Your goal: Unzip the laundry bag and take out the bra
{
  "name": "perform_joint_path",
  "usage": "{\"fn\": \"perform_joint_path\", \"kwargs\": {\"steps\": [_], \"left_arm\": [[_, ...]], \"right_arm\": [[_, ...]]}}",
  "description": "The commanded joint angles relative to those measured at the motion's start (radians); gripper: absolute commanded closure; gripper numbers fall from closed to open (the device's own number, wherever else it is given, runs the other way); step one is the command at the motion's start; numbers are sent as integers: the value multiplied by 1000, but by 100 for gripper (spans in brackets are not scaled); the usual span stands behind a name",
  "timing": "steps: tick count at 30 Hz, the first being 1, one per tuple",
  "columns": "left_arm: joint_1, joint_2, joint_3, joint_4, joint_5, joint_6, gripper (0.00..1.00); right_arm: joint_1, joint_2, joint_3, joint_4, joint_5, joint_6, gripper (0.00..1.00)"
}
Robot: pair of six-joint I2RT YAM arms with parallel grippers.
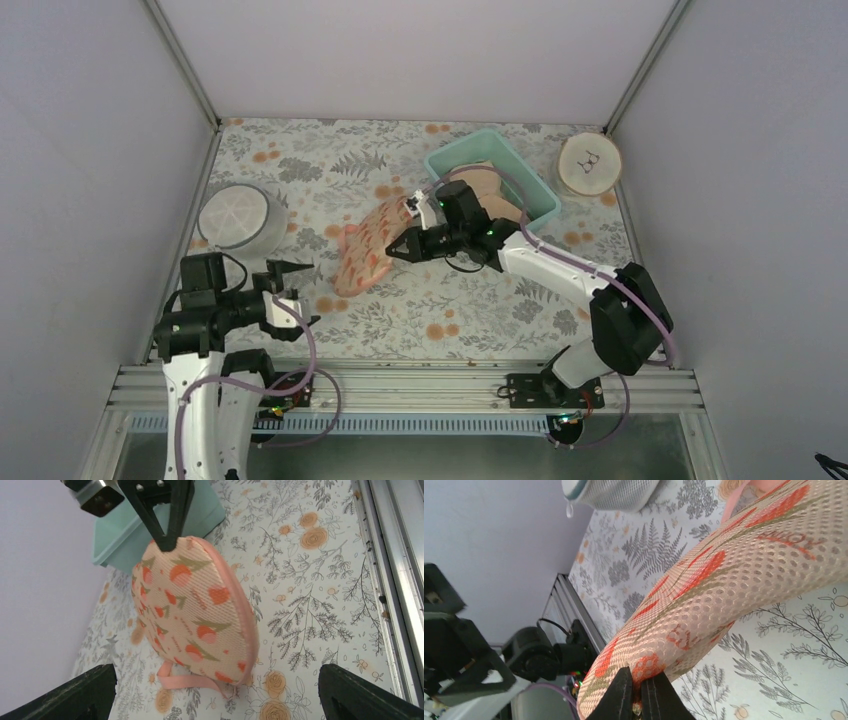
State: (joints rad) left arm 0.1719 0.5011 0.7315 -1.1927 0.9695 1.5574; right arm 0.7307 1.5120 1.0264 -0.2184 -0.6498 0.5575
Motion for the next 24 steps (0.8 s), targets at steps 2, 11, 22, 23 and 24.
{"fn": "perform_joint_path", "kwargs": {"steps": [2, 11, 22, 23, 24], "left_arm": [[-14, 74, -23, 119, -8, 9, 0], [-258, 228, -36, 404, -206, -364, 0], [-447, 441, 46, 693, -254, -644, 3], [-449, 448, 60, 692, -247, -657, 8], [-449, 453, 76, 685, -242, -675, 16]], "right_arm": [[-2, -58, -4, 207, 53, 165, 96], [8, -4, 37, 260, 97, 260, 97], [43, 33, 162, 225, 77, 198, 96], [47, 27, 167, 220, 61, 175, 96], [49, 18, 170, 221, 45, 156, 96]]}}
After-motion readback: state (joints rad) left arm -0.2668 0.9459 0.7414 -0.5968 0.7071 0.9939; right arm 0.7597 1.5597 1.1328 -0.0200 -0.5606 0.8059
